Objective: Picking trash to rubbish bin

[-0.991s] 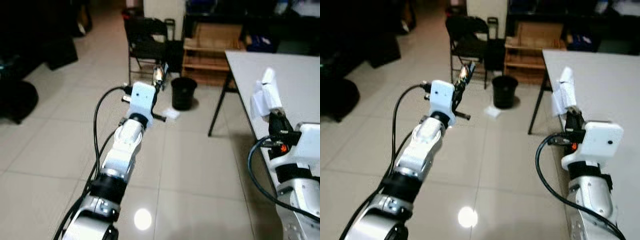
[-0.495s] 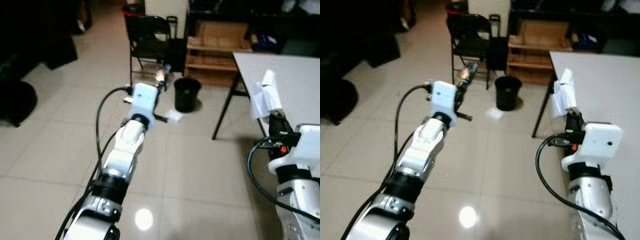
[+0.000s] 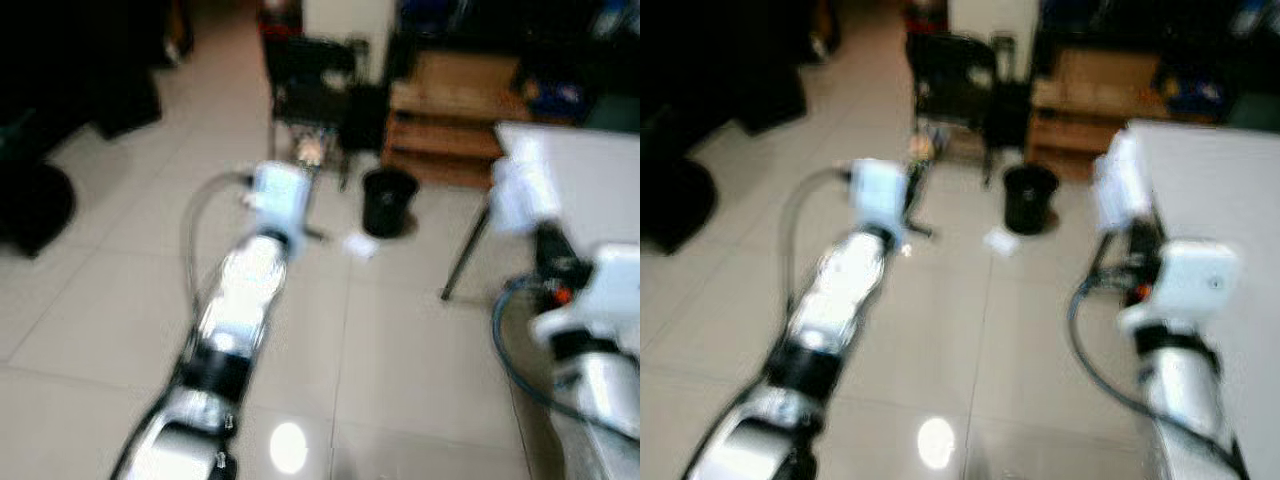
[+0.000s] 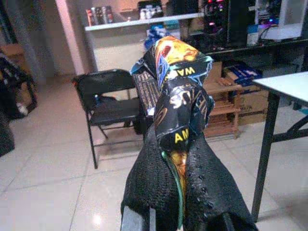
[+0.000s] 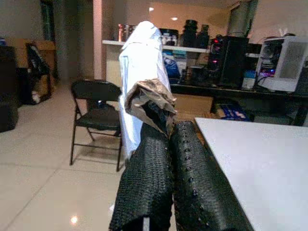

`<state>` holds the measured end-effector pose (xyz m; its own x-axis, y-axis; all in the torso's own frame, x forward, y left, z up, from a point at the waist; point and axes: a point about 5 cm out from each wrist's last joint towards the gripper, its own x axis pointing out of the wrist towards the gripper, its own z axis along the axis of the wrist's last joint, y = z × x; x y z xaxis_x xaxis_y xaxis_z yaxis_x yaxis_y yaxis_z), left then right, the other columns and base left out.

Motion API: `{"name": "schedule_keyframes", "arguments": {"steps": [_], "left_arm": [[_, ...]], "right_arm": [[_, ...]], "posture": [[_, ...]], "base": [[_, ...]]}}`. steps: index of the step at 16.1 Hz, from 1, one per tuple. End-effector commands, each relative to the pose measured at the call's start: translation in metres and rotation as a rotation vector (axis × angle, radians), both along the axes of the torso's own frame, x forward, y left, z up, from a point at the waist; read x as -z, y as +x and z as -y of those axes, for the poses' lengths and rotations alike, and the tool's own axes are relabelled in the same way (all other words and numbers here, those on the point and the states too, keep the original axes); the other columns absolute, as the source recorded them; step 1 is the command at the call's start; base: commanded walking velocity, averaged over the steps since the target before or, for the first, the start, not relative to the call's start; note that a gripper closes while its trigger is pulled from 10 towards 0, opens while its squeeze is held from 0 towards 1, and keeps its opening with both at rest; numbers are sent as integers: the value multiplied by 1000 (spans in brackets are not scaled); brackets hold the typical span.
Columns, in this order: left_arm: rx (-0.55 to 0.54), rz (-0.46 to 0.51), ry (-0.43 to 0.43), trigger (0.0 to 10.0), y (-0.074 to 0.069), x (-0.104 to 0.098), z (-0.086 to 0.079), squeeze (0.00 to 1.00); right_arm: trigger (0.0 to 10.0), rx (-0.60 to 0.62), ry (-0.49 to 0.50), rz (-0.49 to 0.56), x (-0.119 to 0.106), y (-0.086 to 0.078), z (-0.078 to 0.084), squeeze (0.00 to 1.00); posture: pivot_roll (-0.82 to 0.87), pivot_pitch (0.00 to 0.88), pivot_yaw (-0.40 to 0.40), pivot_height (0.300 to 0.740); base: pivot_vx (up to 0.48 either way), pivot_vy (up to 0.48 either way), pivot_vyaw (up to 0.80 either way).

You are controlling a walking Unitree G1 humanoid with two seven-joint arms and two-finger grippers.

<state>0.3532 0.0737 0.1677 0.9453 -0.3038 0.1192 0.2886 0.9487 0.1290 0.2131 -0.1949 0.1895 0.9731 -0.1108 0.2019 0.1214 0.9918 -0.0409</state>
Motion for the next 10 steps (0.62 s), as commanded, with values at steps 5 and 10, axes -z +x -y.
{"name": "schedule_keyframes", "arguments": {"steps": [5,10], "left_arm": [[-27,12,3,0,3,-4,-9,0],[-24,8,2,0,3,-4,-8,0]], "right_arm": [[10000,-9,20,16,-4,-1,-3,0],[10000,-9,21,11,-3,-2,-3,0]], "posture": [[57,64,-7,740],[53,65,-5,740]], "base": [[453,0,-88],[435,48,-651]]}}
